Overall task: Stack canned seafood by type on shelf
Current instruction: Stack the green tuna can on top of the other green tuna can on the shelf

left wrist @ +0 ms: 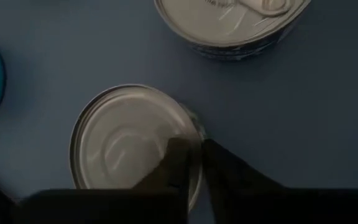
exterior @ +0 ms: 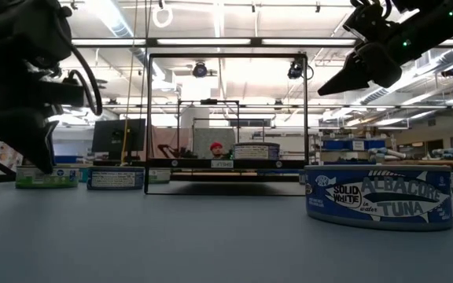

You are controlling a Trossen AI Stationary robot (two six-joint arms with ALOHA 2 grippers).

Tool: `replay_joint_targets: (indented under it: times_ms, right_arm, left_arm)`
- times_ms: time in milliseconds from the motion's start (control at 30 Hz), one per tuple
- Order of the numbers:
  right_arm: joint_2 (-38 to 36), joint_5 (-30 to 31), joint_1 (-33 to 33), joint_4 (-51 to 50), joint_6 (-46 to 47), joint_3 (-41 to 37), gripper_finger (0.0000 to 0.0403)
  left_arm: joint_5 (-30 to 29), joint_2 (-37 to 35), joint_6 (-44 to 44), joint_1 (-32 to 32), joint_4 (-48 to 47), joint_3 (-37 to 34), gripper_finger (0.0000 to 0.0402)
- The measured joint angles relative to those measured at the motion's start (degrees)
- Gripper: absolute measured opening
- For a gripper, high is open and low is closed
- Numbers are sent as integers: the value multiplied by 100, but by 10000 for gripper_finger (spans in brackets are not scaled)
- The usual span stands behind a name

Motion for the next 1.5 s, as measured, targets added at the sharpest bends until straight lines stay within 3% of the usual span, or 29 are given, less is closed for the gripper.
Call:
replay_joint_targets:
  times_ms: [100, 733, 1233, 1500]
  right_arm:
    - [0, -2, 0, 2, 0, 0, 0]
    - [0, -15, 79, 154, 22, 0, 1]
    - [53, 6, 1221, 131, 724, 292, 0]
    - [851, 447, 2143, 123, 1589, 777, 0]
  left_arm:
    - [-42, 3, -1, 7, 126, -3, 7]
    - [781, 18, 928, -138, -9, 1236, 1]
    - [853, 163, 582, -1829, 799, 1487, 0]
    - [944, 749, 698, -2525, 1131, 1489, 0]
